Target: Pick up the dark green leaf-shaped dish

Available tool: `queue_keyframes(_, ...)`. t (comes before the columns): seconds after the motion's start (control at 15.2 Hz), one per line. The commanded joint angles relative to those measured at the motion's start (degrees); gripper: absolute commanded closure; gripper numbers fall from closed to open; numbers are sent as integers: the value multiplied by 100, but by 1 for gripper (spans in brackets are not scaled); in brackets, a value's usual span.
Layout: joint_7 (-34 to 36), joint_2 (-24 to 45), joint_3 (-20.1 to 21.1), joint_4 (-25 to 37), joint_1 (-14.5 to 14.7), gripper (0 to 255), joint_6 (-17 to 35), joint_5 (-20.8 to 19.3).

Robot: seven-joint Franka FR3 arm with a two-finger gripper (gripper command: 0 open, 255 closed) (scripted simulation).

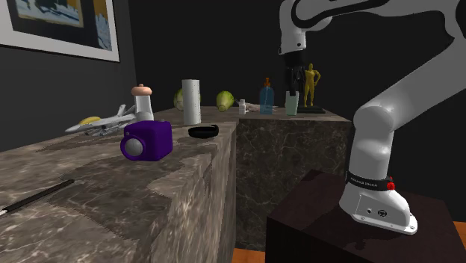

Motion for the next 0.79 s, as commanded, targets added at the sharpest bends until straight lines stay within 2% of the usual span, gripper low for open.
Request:
queue_keyframes(0.0, 0, 0, 0, 0, 0, 0, 0, 0)
queue_keyframes(0.73, 561, 1870, 577, 726, 405, 0, 1242, 781)
